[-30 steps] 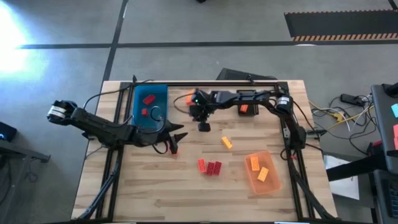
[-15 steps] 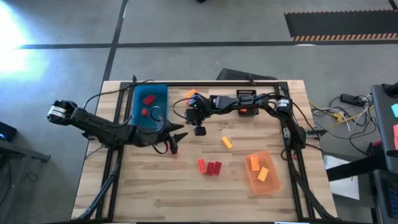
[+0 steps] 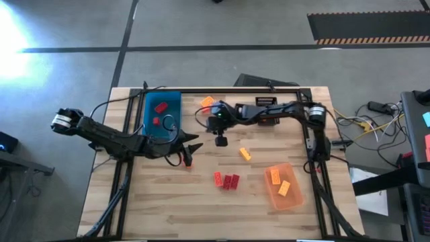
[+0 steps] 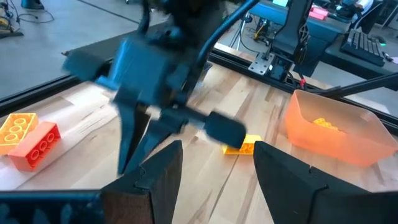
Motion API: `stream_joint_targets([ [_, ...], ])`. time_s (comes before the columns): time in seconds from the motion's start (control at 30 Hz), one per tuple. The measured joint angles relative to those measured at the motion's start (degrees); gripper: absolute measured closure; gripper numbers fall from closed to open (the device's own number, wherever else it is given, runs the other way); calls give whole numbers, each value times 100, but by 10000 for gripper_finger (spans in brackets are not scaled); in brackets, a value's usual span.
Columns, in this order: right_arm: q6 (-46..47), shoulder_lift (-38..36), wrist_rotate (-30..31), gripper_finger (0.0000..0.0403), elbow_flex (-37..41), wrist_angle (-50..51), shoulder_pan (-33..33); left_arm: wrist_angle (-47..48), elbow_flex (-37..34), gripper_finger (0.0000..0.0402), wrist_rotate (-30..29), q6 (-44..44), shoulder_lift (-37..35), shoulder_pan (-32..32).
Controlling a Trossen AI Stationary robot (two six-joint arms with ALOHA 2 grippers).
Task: Sort & place blocks by color
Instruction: Put the orange game piece into the black bin
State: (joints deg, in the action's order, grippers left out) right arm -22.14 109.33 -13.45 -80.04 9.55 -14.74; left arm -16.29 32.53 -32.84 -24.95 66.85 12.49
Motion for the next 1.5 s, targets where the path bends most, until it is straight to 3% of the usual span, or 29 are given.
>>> stream_joint_targets([
  [0.43,484,-1998,-1,394,2221,-1805,114,28,228,219,9,125,0,-354],
  [0.73,668,-2994,-4,394,3182,-2583,263,491,505,219,160,134,55,-862],
  [0.97,847,-3596,-5,394,3775,-3011,316,1892,1316,219,515,340,618,-1607],
  [1.2,1041,-3952,-4,394,4055,-3033,395,3607,2346,219,611,1097,1366,-2675],
  [1.5,1035,-3988,-1,394,4195,-3174,431,3779,3094,219,1730,1528,2562,-3980],
])
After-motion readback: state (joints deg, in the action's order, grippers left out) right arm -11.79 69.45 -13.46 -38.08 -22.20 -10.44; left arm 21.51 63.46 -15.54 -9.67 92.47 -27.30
